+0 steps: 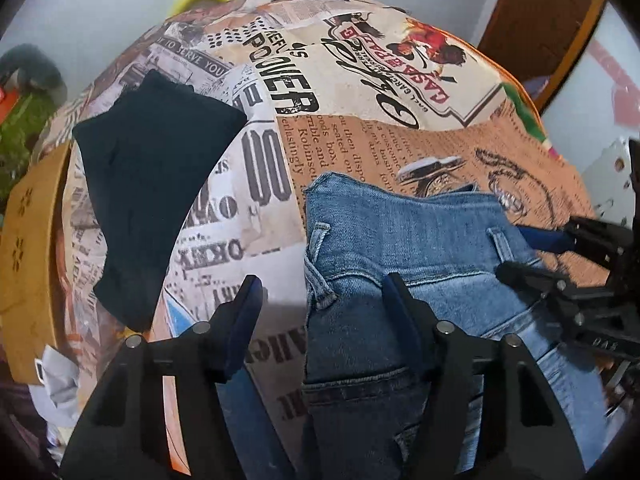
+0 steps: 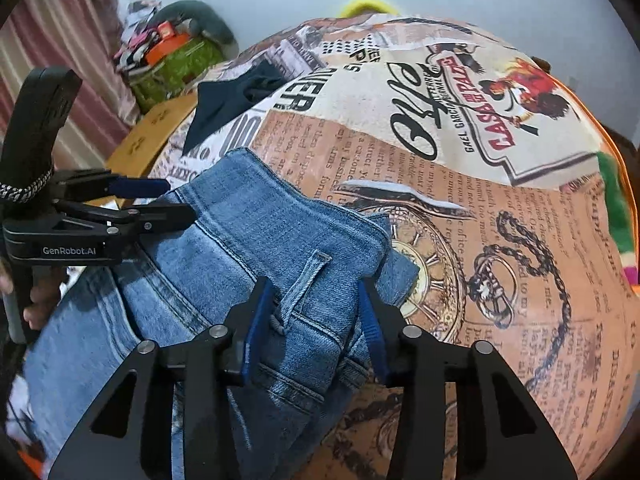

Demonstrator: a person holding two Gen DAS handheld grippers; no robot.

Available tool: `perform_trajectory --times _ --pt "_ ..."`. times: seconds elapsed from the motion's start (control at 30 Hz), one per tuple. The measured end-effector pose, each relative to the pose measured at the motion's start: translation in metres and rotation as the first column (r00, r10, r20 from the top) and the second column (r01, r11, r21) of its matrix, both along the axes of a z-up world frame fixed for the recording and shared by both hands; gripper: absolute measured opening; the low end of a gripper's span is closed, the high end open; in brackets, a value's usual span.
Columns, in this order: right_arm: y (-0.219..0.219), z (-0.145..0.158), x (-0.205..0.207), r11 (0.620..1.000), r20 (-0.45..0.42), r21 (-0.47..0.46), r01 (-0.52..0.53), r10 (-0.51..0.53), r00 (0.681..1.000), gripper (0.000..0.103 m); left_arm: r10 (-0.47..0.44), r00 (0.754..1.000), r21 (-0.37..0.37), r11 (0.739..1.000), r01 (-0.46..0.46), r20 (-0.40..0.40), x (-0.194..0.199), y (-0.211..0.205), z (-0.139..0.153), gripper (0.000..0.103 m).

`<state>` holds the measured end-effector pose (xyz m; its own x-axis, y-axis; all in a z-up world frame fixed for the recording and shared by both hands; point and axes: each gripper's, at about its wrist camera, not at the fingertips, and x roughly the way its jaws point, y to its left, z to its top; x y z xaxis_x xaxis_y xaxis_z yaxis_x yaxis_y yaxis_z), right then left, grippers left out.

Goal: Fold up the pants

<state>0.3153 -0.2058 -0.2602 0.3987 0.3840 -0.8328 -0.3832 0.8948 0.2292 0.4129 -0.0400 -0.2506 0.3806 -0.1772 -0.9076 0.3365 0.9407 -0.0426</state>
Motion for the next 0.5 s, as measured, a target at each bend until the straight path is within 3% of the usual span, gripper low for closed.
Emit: perform_trajectory --times 0.2,0.37,0.5 --pt "0.002 -0.001 0.0 0.999 -0.004 -0.037 -0.018 0.017 1.0 0.037 0.027 0.999 0.018 0.999 -0.028 0.019 -0.003 0.003 0.001 0.071" --pt "0.004 0.024 -0.01 0.996 -0.003 -0.085 -0.024 0.024 1.0 0.038 0.03 0.999 0.037 0.999 -0.032 0.041 -0.018 0.005 0.024 0.071" --pt "0.003 0.048 -0.029 0.998 0.032 -0.054 -0.031 0.032 0.999 0.038 0.011 0.997 0.029 1.0 -0.013 0.071 -0.042 0.006 0.041 0.072"
